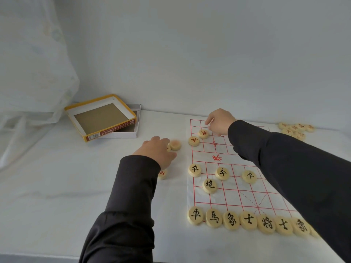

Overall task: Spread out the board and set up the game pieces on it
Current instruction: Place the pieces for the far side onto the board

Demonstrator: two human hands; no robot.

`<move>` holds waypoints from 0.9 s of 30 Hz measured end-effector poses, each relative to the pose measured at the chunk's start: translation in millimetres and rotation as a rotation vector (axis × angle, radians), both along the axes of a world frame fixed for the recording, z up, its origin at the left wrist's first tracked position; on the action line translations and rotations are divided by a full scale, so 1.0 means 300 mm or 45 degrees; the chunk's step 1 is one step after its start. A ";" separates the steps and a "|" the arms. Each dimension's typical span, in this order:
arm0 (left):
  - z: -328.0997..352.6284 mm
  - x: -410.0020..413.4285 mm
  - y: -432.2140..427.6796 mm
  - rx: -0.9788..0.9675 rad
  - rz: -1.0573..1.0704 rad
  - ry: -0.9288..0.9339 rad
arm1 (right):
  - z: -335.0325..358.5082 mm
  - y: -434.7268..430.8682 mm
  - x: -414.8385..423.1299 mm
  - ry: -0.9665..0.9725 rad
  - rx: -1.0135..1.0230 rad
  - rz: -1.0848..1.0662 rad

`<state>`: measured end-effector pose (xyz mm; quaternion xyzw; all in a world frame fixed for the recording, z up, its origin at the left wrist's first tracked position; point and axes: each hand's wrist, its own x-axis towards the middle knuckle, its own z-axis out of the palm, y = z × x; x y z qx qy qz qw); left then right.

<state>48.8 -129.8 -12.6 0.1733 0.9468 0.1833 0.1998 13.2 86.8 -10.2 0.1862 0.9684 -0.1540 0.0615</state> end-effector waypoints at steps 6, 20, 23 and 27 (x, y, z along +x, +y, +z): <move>0.001 0.002 0.007 0.001 0.003 -0.004 | -0.023 -0.014 0.023 -0.059 0.138 0.283; -0.001 -0.002 0.006 0.010 -0.001 -0.006 | -0.043 -0.030 0.034 -0.005 0.375 0.327; -0.001 -0.001 0.004 0.020 0.002 -0.011 | -0.046 -0.031 0.036 0.002 0.385 0.316; 0.003 -0.001 0.002 -0.006 -0.006 0.006 | -0.050 -0.026 0.039 -0.004 0.288 0.270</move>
